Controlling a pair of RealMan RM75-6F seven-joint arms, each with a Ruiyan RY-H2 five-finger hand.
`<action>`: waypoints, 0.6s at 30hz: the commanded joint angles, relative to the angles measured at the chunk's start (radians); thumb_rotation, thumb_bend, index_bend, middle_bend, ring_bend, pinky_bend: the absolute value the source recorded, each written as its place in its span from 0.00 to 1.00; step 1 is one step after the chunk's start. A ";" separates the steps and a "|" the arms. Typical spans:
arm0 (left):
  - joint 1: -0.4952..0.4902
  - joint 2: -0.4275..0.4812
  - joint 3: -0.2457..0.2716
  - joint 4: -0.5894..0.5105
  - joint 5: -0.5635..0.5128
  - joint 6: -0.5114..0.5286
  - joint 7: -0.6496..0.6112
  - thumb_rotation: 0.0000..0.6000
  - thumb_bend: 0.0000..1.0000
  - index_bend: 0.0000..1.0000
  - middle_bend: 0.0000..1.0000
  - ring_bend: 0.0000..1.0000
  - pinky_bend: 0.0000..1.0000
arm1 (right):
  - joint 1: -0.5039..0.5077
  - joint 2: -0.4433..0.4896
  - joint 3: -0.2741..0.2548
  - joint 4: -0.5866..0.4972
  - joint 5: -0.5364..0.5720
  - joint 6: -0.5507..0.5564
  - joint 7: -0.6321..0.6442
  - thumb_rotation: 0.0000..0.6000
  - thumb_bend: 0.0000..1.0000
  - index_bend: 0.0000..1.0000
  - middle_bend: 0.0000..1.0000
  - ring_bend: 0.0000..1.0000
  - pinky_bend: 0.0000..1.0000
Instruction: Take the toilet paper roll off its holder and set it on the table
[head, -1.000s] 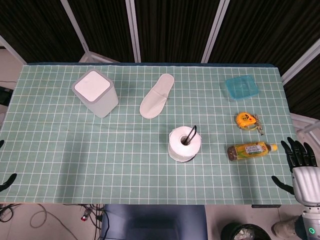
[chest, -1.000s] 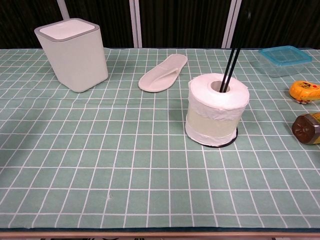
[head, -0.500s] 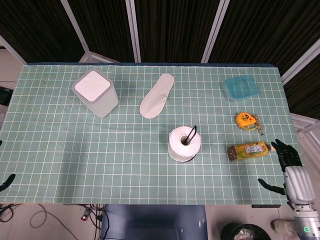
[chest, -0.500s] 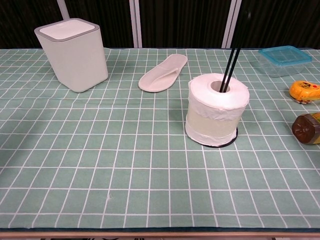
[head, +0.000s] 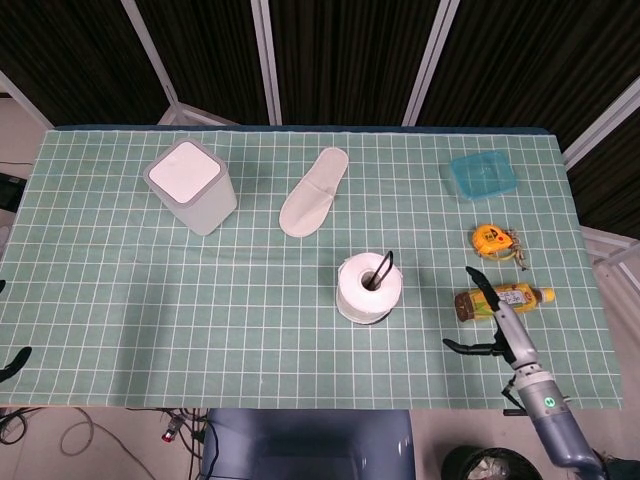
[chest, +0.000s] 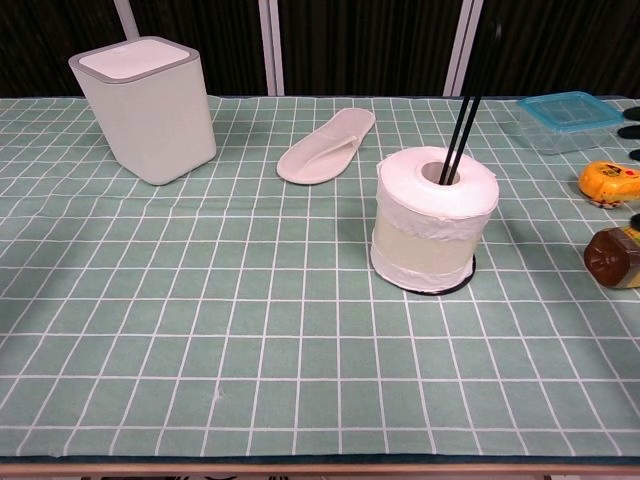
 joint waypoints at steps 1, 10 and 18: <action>0.001 0.000 -0.001 0.000 -0.002 0.001 0.001 1.00 0.18 0.05 0.00 0.00 0.01 | 0.040 -0.092 0.022 0.055 0.059 -0.054 -0.048 1.00 0.00 0.00 0.00 0.00 0.00; -0.001 0.000 -0.001 0.000 -0.006 -0.004 0.002 1.00 0.18 0.05 0.00 0.00 0.01 | 0.085 -0.210 0.040 0.114 0.117 -0.107 -0.111 1.00 0.00 0.00 0.00 0.00 0.00; 0.003 0.002 -0.004 -0.002 -0.011 0.001 0.002 1.00 0.18 0.05 0.00 0.00 0.01 | 0.125 -0.288 0.063 0.159 0.159 -0.150 -0.148 1.00 0.00 0.00 0.00 0.00 0.00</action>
